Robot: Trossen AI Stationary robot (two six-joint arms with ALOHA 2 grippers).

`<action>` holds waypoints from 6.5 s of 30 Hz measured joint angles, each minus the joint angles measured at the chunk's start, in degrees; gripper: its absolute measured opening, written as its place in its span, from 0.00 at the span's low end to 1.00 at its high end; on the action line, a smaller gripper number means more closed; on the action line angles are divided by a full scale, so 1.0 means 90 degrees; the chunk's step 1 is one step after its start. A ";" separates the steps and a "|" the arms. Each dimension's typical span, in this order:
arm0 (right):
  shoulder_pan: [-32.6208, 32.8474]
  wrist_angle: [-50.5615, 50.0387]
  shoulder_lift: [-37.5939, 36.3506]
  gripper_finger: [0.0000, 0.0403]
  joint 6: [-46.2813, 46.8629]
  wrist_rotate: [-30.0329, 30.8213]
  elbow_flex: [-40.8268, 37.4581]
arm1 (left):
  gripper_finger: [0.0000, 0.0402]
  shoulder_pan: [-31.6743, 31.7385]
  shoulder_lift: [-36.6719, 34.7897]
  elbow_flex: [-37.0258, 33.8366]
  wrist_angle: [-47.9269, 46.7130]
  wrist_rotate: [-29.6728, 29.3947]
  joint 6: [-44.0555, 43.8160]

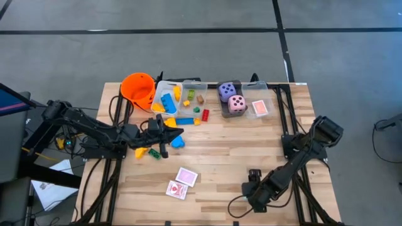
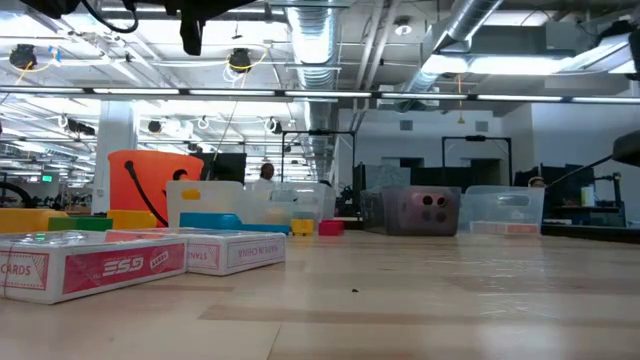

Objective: Pick & Place Toys
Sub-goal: Put the small light blue game piece into the left transparent bin, then put the pink deck of cards into the right transparent bin

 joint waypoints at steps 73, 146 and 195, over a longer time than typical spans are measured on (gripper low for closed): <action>-0.7564 0.4571 0.1497 0.62 -0.5427 -0.1225 0.2922 | 0.00 -0.0947 -0.0208 0.0002 -0.1207 0.0005 0.0368; -0.3633 0.0706 -0.3494 0.64 -0.4741 0.2260 0.2899 | 0.00 -0.0855 -0.0206 0.0000 -0.1158 0.0012 0.0385; -0.2572 1.1477 0.2707 0.64 -0.2769 0.1007 -0.1389 | 0.00 -0.0763 -0.0255 -0.0005 0.0176 0.0012 0.0207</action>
